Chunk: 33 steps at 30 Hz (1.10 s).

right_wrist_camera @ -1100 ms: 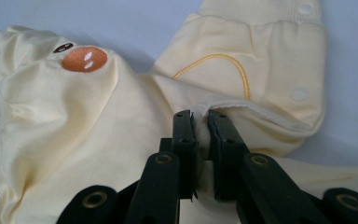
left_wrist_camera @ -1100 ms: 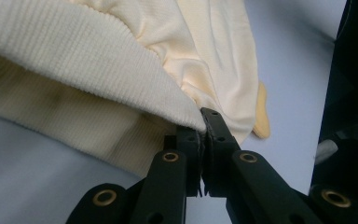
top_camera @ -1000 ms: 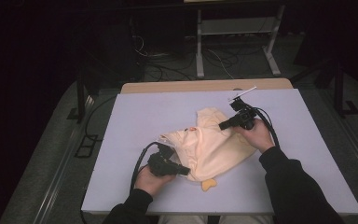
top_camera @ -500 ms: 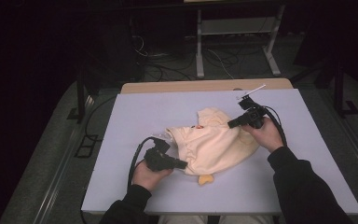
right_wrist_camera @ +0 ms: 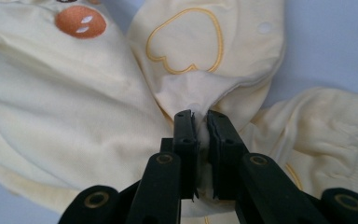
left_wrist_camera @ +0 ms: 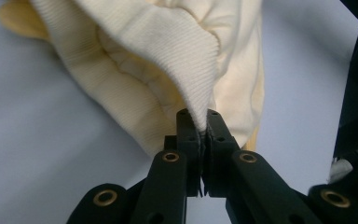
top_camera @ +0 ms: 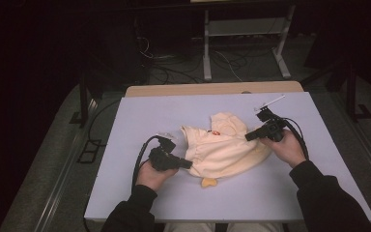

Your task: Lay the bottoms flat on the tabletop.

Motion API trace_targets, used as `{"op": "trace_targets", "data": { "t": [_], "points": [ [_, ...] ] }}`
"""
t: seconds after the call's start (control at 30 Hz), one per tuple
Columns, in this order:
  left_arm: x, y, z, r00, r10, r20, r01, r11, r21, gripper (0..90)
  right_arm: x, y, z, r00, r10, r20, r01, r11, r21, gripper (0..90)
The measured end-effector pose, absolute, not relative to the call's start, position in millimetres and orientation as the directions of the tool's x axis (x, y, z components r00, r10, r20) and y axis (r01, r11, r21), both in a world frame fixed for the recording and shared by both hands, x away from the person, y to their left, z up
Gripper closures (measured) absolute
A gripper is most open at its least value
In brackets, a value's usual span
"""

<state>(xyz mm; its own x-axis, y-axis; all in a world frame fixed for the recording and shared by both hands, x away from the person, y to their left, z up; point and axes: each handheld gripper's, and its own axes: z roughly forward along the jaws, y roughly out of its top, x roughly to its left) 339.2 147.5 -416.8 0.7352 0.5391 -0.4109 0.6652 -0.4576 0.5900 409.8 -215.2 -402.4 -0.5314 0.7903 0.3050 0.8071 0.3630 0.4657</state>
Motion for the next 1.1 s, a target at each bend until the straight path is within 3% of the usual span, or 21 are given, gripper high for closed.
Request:
{"op": "trace_targets", "data": {
  "t": [0.67,1.1],
  "points": [
    [377,174,-404,0.676,0.645,-0.356,0.702,-0.418,0.577,85.8,364,-197,-399,-0.541,0.730,0.417,0.820,0.349,0.454,81.3],
    [393,185,-393,0.646,0.692,-0.322,0.707,-0.382,0.595,85.8,337,-156,-404,-0.617,0.657,0.434,0.779,0.428,0.459,80.7]
  ]
}}
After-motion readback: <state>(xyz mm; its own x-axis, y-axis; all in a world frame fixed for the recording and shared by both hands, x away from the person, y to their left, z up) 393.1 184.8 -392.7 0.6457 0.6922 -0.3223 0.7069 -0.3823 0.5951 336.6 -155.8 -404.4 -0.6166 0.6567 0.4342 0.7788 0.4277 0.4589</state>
